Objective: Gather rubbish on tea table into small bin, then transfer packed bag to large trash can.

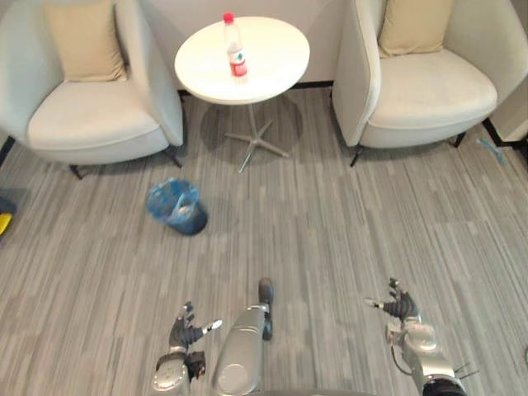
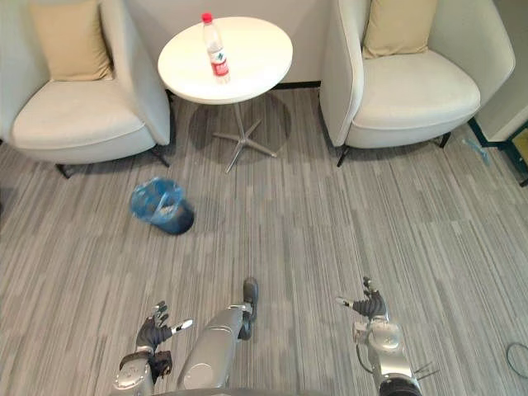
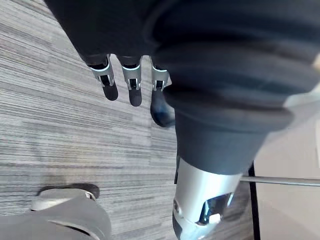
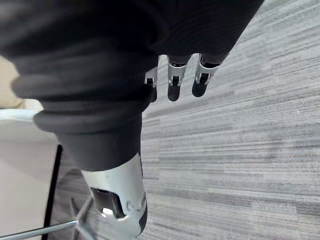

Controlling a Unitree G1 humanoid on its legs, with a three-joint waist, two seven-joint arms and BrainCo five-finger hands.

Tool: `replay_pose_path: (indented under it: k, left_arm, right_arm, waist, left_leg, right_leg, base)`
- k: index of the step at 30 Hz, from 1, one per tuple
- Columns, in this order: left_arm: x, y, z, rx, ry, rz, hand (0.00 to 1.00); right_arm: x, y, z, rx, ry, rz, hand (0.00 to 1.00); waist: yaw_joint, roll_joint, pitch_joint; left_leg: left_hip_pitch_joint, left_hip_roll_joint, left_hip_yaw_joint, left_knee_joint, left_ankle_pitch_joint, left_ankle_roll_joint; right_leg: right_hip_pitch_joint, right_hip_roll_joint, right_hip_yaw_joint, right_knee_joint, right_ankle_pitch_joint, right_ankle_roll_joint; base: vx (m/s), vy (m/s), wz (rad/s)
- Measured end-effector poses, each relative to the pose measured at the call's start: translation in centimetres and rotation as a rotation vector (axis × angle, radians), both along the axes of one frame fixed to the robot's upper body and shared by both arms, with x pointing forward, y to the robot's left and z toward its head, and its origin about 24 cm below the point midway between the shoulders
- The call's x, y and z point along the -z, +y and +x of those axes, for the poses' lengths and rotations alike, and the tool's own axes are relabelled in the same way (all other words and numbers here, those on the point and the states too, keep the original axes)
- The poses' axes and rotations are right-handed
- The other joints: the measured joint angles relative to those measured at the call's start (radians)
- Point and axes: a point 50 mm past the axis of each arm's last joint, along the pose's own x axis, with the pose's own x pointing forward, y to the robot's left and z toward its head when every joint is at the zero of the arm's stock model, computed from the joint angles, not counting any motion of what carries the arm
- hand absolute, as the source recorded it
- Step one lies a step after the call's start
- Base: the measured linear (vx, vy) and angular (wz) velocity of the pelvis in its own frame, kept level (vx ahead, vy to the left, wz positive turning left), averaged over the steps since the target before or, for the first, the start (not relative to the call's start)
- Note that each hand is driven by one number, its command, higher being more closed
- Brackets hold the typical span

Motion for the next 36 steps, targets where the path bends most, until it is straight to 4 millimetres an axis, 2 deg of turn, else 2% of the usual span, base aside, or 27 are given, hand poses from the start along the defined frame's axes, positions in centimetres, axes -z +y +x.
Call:
replay_pose_path:
  k: [1,2,3,4,5,6,8,9,10,11,12,13,14,15,16,17,18,19,20,22,24,25,26,28,29,33,36]
  left_arm:
    - [0.1,0.6,-0.2,0.002,0.017,0.016,0.0]
    - [0.2,0.7,-0.3,0.002,0.028,0.02,0.0]
    - [0.2,0.7,-0.4,0.0,0.031,0.02,0.0]
    - [0.3,0.7,-0.5,-0.003,0.033,0.019,0.0]
    - [0.2,0.7,-0.4,-0.002,0.031,0.019,0.0]
    - [0.2,0.7,-0.2,0.001,0.026,0.019,0.0]
    - [0.1,0.8,-0.2,0.005,0.024,0.025,0.0]
    - [0.1,0.8,0.2,0.011,0.023,0.026,0.0]
    - [0.1,0.8,0.3,0.012,0.023,0.027,0.0]
    - [0.1,0.8,0.4,0.013,0.027,0.03,0.0]
    - [0.4,-0.2,0.9,0.025,0.026,0.004,0.0]
    - [0.3,-0.5,1.1,0.041,0.02,0.005,0.0]
    - [0.2,-0.9,1.4,0.053,0.012,0.0,0.0]
    - [0.2,-1.4,1.6,0.052,0.007,-0.016,0.0]
    - [0.2,-1.9,1.8,0.053,0.002,-0.03,0.0]
    - [0.4,-1.8,1.3,0.053,0.014,-0.03,0.0]
    - [0.7,-2.4,1.3,0.057,0.023,-0.047,0.0]
    - [0.7,-2.6,1.3,0.065,0.028,-0.052,0.0]
    - [0.6,-2.6,1.6,0.068,0.02,-0.05,0.0]
    - [0.5,-2.6,1.7,0.068,0.015,-0.05,0.0]
    - [0.6,-2.7,1.6,0.069,0.019,-0.051,0.0]
    - [0.9,-2.9,0.9,0.072,0.038,-0.054,0.0]
    - [0.8,-2.3,0.7,0.081,0.045,-0.031,0.0]
    - [0.7,-1.5,0.7,0.086,0.049,-0.004,0.0]
    - [0.9,-1.5,0.4,0.085,0.06,-0.003,0.0]
    - [1.5,-1.0,-1.2,0.079,0.109,0.011,0.0]
    - [1.9,-0.6,-1.7,0.078,0.139,0.02,0.0]
  right_arm:
    - [0.6,0.5,-0.5,0.002,0.025,0.017,0.0]
    - [0.7,0.6,-0.6,-0.001,0.033,0.018,0.0]
    - [0.7,0.6,-0.6,-0.002,0.034,0.016,0.0]
    - [0.7,0.6,-0.6,-0.009,0.032,0.012,0.0]
    - [0.7,0.6,-0.8,-0.01,0.033,0.012,0.0]
    - [0.7,0.6,-0.9,-0.013,0.031,0.011,0.0]
    - [0.9,0.6,-1.4,-0.014,0.043,0.012,0.0]
    - [1.1,0.3,-2.1,-0.006,0.063,0.008,0.0]
    - [1.3,0.2,-2.5,-0.002,0.075,0.007,0.0]
    - [1.5,0.1,-3.1,0.004,0.093,0.005,0.0]
    - [1.5,-0.7,-3.6,0.014,0.11,-0.013,0.0]
    - [1.5,-0.7,-3.6,0.015,0.11,-0.012,0.0]
    - [1.3,-0.6,-3.2,0.013,0.096,-0.011,0.0]
    - [1.2,-0.4,-3.0,-0.001,0.087,-0.012,0.0]
    - [1.1,-0.4,-3.0,-0.002,0.079,-0.013,0.0]
    - [0.9,0.0,-2.8,-0.006,0.06,-0.005,0.0]
    - [0.9,0.1,-2.7,-0.011,0.056,-0.007,0.0]
    - [0.5,0.1,-2.0,-0.012,0.031,-0.013,0.0]
    - [0.2,0.5,-1.3,-0.017,0.008,-0.008,0.0]
    - [-0.2,1.0,-0.6,-0.015,-0.03,-0.002,0.0]
    - [-0.6,1.0,-0.6,-0.003,-0.053,0.0,0.0]
    - [-1.1,0.3,-0.9,0.013,-0.074,-0.019,0.0]
    - [-1.1,0.6,-1.1,0.024,-0.078,-0.01,0.0]
    - [-1.6,0.9,-0.6,0.022,-0.108,-0.014,0.0]
    - [-2.2,0.9,-0.2,0.007,-0.137,-0.04,0.0]
    - [-4.9,2.5,2.3,-0.097,-0.274,-0.077,0.0]
    - [-7.2,4.6,4.1,-0.202,-0.402,-0.089,0.0]
  waist:
    - [-0.016,-0.018,-0.001]
    - [-0.024,-0.017,0.001]
    - [-0.03,-0.012,0.002]
    - [-0.039,0.005,0.008]
    - [-0.043,0.027,0.005]
    - [-0.05,0.036,-0.001]
    - [-0.078,0.055,-0.003]
    - [-0.105,0.051,-0.003]
    - [-0.112,0.044,-0.007]
    - [-0.127,0.033,-0.012]
    - [-0.13,0.076,-0.025]
    - [-0.121,0.089,-0.027]
    - [-0.121,0.099,-0.025]
    - [-0.138,0.1,-0.022]
    - [-0.142,0.107,-0.022]
    - [-0.131,0.097,-0.024]
    - [-0.12,0.133,-0.01]
    - [-0.109,0.138,-0.012]
    - [-0.096,0.111,-0.002]
    - [-0.091,0.086,0.016]
    - [-0.092,0.093,0.013]
    - [-0.094,0.134,-0.006]
    - [-0.095,0.115,-0.014]
    - [-0.093,0.059,-0.02]
    - [-0.094,0.049,-0.021]
    - [-0.091,0.044,-0.02]
    - [-0.097,0.043,-0.021]
  left_leg:
    - [0.058,-0.016,-0.013,0.031,-0.063,0.009]
    - [0.143,-0.029,-0.03,0.032,-0.118,0.019]
    - [0.193,-0.032,-0.037,0.019,-0.137,0.021]
    - [0.308,-0.031,-0.053,-0.033,-0.171,0.027]
    - [0.405,-0.023,-0.072,-0.1,-0.194,0.026]
    - [0.463,-0.016,-0.094,-0.142,-0.208,0.019]
    - [0.537,0.005,-0.129,-0.182,-0.223,0.002]
    - [0.607,0.022,-0.172,-0.216,-0.246,-0.011]
    - [0.63,0.024,-0.189,-0.23,-0.251,-0.017]
    - [0.662,0.031,-0.225,-0.241,-0.255,-0.026]
    - [0.67,0.08,-0.277,-0.211,-0.258,-0.045]
    - [0.658,0.104,-0.274,-0.183,-0.243,-0.073]
    - [0.636,0.112,-0.279,-0.1,-0.18,-0.136]
    - [0.583,0.104,-0.264,0.056,-0.065,-0.141]
    - [0.538,0.119,-0.243,0.162,0.012,-0.148]
    - [0.47,0.156,-0.204,0.318,0.125,-0.164]
    - [0.411,0.223,-0.15,0.466,0.043,-0.136]
    - [0.326,0.249,-0.113,0.549,-0.052,-0.139]
    - [0.268,0.232,-0.06,0.514,-0.112,-0.14]
    - [0.207,0.214,-0.008,0.364,-0.147,-0.142]
    - [0.192,0.196,0.039,0.093,-0.101,-0.152]
    - [0.192,0.201,0.058,-0.096,0.124,-0.108]
    - [0.203,0.19,0.079,-0.1,0.077,-0.072]
    - [0.232,0.135,0.08,-0.171,0.086,-0.067]
    - [0.247,0.114,0.08,-0.197,0.089,-0.064]
    - [0.332,0.089,0.109,-0.261,0.085,-0.063]
    - [0.363,0.088,0.099,-0.291,0.083,-0.063]
  right_leg:
    - [-0.088,-0.001,0.023,0.252,0.085,0.103]
    - [-0.17,-0.035,-0.02,0.454,0.068,0.079]
    - [-0.201,-0.058,-0.058,0.515,0.049,0.038]
    - [-0.268,-0.096,-0.137,0.558,0.004,-0.068]
    - [-0.349,-0.106,-0.187,0.516,-0.024,-0.125]
    - [-0.411,-0.099,-0.214,0.429,-0.037,-0.143]
    - [-0.487,-0.074,-0.233,0.206,-0.031,-0.134]
    - [-0.524,-0.039,-0.195,-0.112,0.034,-0.101]
    - [-0.522,-0.028,-0.157,-0.251,0.081,-0.086]
    - [-0.519,-0.016,-0.107,-0.358,0.234,-0.064]
    - [-0.495,0.027,-0.09,-0.356,0.321,-0.131]
    - [-0.495,0.035,-0.089,-0.324,0.3,-0.144]
    - [-0.495,0.029,-0.119,-0.24,0.24,-0.163]
    - [-0.477,0.01,-0.165,-0.153,0.201,-0.186]
    - [-0.452,0.028,-0.18,-0.171,0.164,-0.164]
    - [-0.357,0.04,-0.182,-0.308,0.178,-0.189]
    - [-0.282,0.079,-0.204,-0.347,0.157,-0.212]
    - [-0.224,0.089,-0.207,-0.39,0.151,-0.225]
    - [-0.166,0.072,-0.208,-0.433,0.151,-0.226]
    - [-0.1,0.053,-0.218,-0.466,0.15,-0.224]
    - [-0.052,0.054,-0.24,-0.467,0.127,-0.188]
    - [-0.028,0.09,-0.24,-0.462,0.084,-0.157]
    - [-0.005,0.082,-0.237,-0.458,0.032,-0.151]
    - [-0.014,0.036,-0.237,-0.446,0.015,-0.134]
    - [-0.012,0.02,-0.231,-0.44,0.016,-0.134]
    - [-0.015,-0.008,-0.17,-0.354,0.019,-0.131]
    - [-0.082,-0.008,-0.133,-0.191,0.021,-0.134]
  base:
    - [0.73,0.092,0.38]
    - [0.73,0.078,0.36]
    - [0.73,0.056,0.24]
    - [0.85,0.033,0.15]
    - [0.85,0.014,0.22]
    - [0.83,-0.05,0.41]
    - [0.63,-0.117,0.75]
    - [0.58,-0.156,0.91]
    - [0.6,-0.189,1.1]
    - [0.81,-0.309,1.1]
    - [0.8,-0.301,0.92]
    - [1.07,-0.387,0.78]
    - [0.83,-0.296,0.69]
    - [0.78,-0.341,0.86]
    - [0.45,-0.236,0.87]
    - [0.37,-0.233,0.55]
    - [0.48,-0.171,0.38]
    - [0.6,-0.179,0.19]
    - [0.52,-0.104,0.12]
    - [0.47,-0.091,0.24]
    - [0.38,-0.012,0.24]
    - [0.38,0.054,0.24]
    - [0.44,0.056,0.32]
    - [0.35,0.029,0.3]
    - [0.27,0.023,0.2]
    - [0.19,-0.005,-0.08]
    - [0.08,-0.041,-0.01]
